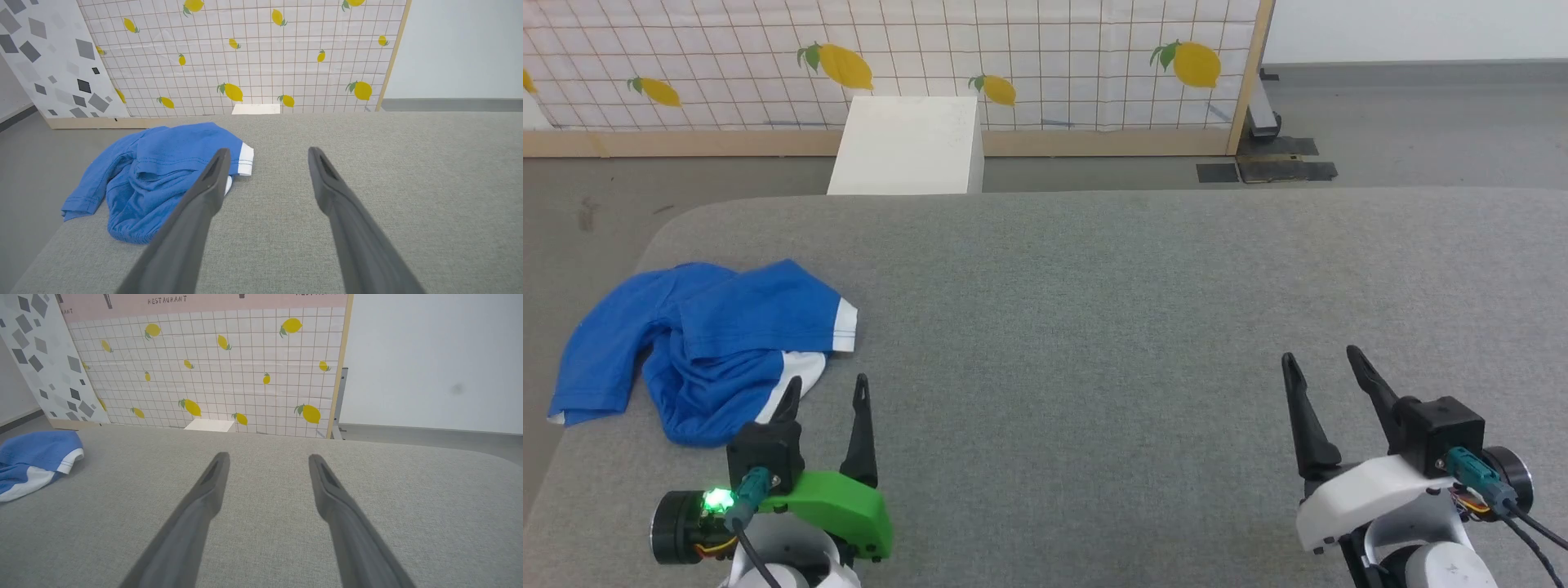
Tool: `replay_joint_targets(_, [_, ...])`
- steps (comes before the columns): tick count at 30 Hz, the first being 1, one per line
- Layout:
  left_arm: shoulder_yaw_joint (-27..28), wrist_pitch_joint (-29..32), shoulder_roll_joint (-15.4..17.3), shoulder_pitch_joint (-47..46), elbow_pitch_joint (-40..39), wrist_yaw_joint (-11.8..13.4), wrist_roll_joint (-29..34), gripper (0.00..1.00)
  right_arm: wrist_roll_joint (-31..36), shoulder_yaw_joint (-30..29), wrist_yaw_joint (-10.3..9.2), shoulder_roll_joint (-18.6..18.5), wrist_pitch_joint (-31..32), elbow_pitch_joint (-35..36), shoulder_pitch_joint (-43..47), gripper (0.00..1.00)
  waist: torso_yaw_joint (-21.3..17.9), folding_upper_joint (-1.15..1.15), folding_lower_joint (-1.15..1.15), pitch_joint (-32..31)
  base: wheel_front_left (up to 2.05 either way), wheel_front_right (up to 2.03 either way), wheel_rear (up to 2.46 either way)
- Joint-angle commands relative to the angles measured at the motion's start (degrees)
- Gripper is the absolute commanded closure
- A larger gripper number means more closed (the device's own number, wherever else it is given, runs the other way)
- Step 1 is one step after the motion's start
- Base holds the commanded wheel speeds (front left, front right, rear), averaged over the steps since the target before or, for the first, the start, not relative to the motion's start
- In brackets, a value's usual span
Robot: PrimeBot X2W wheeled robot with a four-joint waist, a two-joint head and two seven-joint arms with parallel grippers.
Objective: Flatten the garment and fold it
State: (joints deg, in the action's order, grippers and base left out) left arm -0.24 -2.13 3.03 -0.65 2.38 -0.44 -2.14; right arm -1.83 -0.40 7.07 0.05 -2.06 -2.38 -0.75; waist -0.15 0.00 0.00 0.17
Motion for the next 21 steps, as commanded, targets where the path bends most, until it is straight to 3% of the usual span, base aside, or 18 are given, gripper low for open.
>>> replay_joint_targets(1, [-0.02,-0.66,0.04,-0.16,0.39,-0.19,-0.74,0.0,-0.67,-0.08,0.08,-0.01,-0.66,-0.45,0.03,0.0,0.01,0.0,0.0,0.03,0.0,0.0,0.0])
replay_joint_targets(21, [0.37,-3.13,0.17,-0.37,2.14,-0.07,-2.47,0.0,-1.49,0.15,0.15,-0.02,-2.95,-2.93,-0.46,0.0,2.12,0.0,0.0,0.01,0.0,0.0,0.0])
